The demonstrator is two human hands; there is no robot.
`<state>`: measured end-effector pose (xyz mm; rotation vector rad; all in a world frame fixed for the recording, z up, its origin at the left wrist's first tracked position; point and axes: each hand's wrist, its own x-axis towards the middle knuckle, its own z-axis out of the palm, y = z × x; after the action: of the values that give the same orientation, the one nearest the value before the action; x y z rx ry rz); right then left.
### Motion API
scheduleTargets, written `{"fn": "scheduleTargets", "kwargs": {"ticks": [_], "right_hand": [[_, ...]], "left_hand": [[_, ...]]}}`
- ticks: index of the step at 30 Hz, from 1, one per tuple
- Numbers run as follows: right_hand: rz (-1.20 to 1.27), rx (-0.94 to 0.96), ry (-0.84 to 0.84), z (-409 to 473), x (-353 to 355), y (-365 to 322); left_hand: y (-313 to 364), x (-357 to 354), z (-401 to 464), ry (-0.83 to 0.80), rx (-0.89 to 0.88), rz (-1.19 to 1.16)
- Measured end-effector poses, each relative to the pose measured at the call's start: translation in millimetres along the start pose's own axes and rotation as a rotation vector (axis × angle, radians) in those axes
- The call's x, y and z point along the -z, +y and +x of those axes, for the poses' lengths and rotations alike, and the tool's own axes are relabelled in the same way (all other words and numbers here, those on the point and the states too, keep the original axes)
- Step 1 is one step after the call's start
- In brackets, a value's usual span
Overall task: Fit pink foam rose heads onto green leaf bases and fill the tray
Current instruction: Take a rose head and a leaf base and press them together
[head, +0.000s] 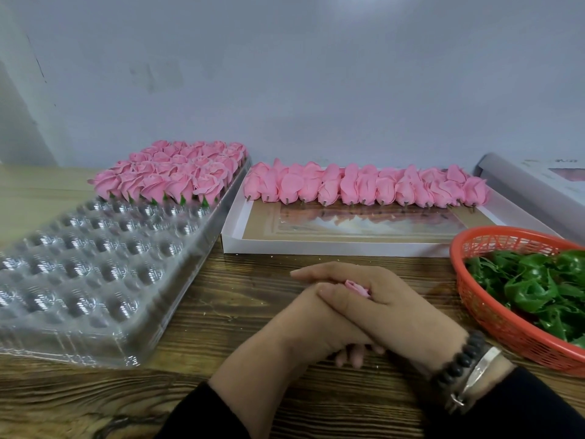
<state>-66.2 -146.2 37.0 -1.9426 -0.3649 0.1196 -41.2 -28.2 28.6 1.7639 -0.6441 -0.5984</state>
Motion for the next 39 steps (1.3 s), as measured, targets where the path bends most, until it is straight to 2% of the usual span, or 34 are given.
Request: {"fn": "scheduleTargets", "kwargs": {"ticks": [4,7,14,17,22,24,26,30,32,34,36,39], "right_hand": [[-0.128,0.085,0.208,1,2,4],[-0.076,0.13,0.306,1,-1,6],[-0.027,0.224,0.48,3,-15,7],[-0.049,0.231,0.563,6,-20,6],[-0.158,0.229,0.513,7,-17,7],[-0.209,0.182,0.416,6,-12,7],[-0.203,0.118,0.27,4,-9,4],[-0.108,0.081,0.108,0,-4,-1],[-0.138,0.091,0.12,0,-2,-1],[-0.193,0.116,0.211,-1,-1,3],[-0.142,0.145,0.291,-1,-1,5],[-0.01,0.167,0.395,0,-4,7]], "left_hand": [[8,0,0,0.088,-0.178,0.023],[5,3,4,0.186,-0.296,-0.01],[1,-4,11,0.318,-0.249,-0.127],[-1,-10,13,0.377,-0.229,-0.084],[0,-13,10,0.414,-0.232,-0.009],[3,-10,9,0.286,-0.184,-0.04],[6,-7,7,0.169,-0.119,0.065],[5,-3,4,0.134,0.006,0.162],[6,-3,3,0.141,-0.054,0.196],[5,-1,4,0.177,-0.156,0.141],[4,3,6,0.244,-0.225,0.063],[1,4,8,0.316,-0.221,0.014]]}}
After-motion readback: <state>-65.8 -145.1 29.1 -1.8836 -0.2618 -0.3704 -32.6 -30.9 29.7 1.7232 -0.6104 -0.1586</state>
